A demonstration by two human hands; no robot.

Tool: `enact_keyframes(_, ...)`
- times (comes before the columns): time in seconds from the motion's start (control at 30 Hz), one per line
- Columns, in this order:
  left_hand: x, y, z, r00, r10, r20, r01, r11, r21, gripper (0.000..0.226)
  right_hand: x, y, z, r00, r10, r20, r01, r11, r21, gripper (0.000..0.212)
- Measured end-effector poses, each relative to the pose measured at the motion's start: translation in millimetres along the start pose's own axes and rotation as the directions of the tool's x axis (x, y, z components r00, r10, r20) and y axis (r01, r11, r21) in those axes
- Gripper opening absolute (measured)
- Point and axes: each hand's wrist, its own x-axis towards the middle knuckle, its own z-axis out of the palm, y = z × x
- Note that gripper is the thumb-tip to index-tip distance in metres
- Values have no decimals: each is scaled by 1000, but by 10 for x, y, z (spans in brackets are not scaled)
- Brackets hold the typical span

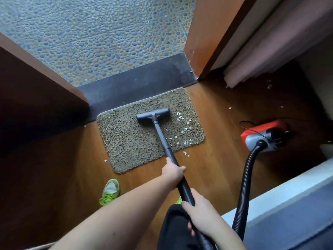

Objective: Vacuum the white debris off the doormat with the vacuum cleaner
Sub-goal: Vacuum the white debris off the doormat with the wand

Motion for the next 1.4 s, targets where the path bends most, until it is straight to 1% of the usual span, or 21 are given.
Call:
enact_keyframes(0.13,123,-112,-241,997,65,28,-68,994,85,85,40,-112,366,996,-15,-86,17,1000,26,18)
enact_keyframes(0.27,232,-154,-429,993,110,48,-116,982,147,87,97,-198,612,992,15,-126,1,992,122,23)
enact_keyframes(0.4,266,-194,-434,994,105,40,-112,967,231,82,190,-123,697,990,32,-138,-11,989,147,14)
enact_keyframes(0.47,271,-251,-386,993,104,49,-113,959,261,77,187,-68,736,990,50,-135,-28,987,159,14)
enact_keyframes(0.57,250,-347,-318,993,109,53,-120,943,312,69,174,22,817,988,92,-126,-69,982,176,22)
enact_keyframes(0.63,257,-415,-289,990,128,55,-139,925,354,68,141,54,891,989,95,-116,-69,977,204,24)
enact_keyframes(0.77,284,-476,-274,981,181,74,-196,884,424,63,124,22,1000,977,98,-190,-45,963,265,29)
enact_keyframes(0.9,374,-420,-310,972,224,75,-231,840,491,68,222,-50,1130,969,127,-213,-61,954,292,34)
enact_keyframes(0.97,417,-367,-319,966,247,71,-248,823,511,64,285,-66,1134,965,114,-235,-41,955,295,33)
enact_keyframes(1.07,509,-263,-358,956,288,60,-273,793,545,47,384,-124,1090,966,109,-236,-23,940,342,28)
enact_keyframes(1.27,646,-62,-438,953,297,55,-277,791,545,41,565,-286,987,972,91,-217,12,902,431,13)
enact_keyframes(1.4,652,-60,-484,950,306,65,-292,792,536,38,548,-340,972,974,84,-209,27,877,479,14)
